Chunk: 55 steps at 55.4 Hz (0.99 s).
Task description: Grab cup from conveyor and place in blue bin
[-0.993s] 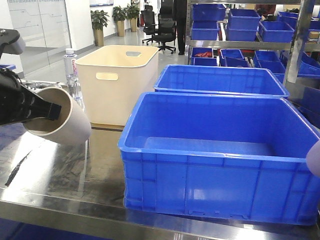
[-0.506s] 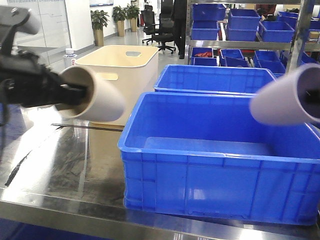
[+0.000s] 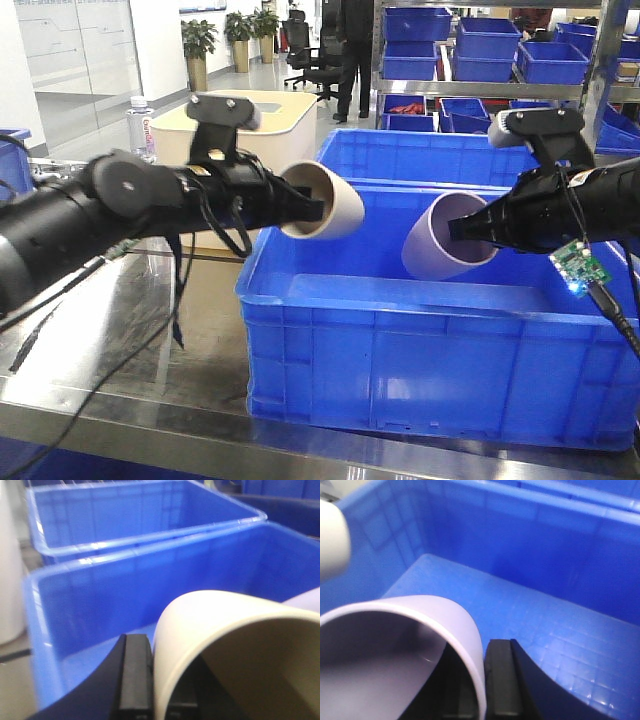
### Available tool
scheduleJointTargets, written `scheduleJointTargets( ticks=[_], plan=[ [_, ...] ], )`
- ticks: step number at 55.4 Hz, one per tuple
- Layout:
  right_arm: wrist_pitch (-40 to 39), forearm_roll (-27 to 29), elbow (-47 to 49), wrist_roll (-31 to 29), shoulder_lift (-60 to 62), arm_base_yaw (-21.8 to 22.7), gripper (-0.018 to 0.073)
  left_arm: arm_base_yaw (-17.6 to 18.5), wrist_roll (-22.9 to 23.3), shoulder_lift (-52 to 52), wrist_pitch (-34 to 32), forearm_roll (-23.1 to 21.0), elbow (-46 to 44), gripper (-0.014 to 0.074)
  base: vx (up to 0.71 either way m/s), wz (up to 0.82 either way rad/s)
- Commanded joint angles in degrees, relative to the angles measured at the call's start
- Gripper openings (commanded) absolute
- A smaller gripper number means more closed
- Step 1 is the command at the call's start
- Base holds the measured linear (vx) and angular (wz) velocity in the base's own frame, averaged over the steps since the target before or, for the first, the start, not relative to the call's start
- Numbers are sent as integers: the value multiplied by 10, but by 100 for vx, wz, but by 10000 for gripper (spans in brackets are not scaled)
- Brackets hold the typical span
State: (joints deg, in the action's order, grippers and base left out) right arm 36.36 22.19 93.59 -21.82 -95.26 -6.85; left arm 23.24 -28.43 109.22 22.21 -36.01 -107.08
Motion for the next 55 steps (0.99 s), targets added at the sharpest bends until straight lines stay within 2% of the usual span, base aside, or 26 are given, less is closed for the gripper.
scheduleJointTargets(
  ticks=[1,7,11,15,18,21,24,29,32,33,39,44,49,55],
  plan=[
    [-51,11,24,-4,27,0,209,7,0,-24,-43,-22,-26,184,0,0],
    [-51,11,24,-4,27,0,397,9,5,-18,-40,-27,-26,342,0,0],
    [-52,11,24,-4,27,0,506,9,6,-21,-36,-35,-26,414,0,0],
    [-50,14,24,-4,29,0,575,9,6,-25,-26,-36,-26,461,0,0],
    [-45,20,24,-2,35,0,592,9,5,-33,-3,-35,-26,470,0,0],
    [-36,20,24,1,43,0,567,7,5,-43,26,-35,-26,447,0,0],
    [-20,16,24,15,58,1,483,7,5,-58,64,-28,-26,387,0,0],
    [27,-21,24,73,94,2,223,7,5,-89,140,18,-26,166,0,0],
    [66,-60,24,96,121,2,13,7,5,-110,176,42,-26,34,0,0],
    [82,-73,24,103,131,2,-16,7,5,-118,189,47,-26,-9,0,0],
    [158,-134,11,131,195,2,-13,7,43,-169,253,87,-25,-4,0,0],
    [143,-146,-51,129,280,2,-9,7,63,-220,282,109,-1,0,0,0],
    [70,-148,-152,120,389,2,-9,7,62,-286,254,111,69,0,0,0],
    [-33,-172,-318,122,556,2,-9,7,42,-395,165,110,222,0,0,0]
  ],
)
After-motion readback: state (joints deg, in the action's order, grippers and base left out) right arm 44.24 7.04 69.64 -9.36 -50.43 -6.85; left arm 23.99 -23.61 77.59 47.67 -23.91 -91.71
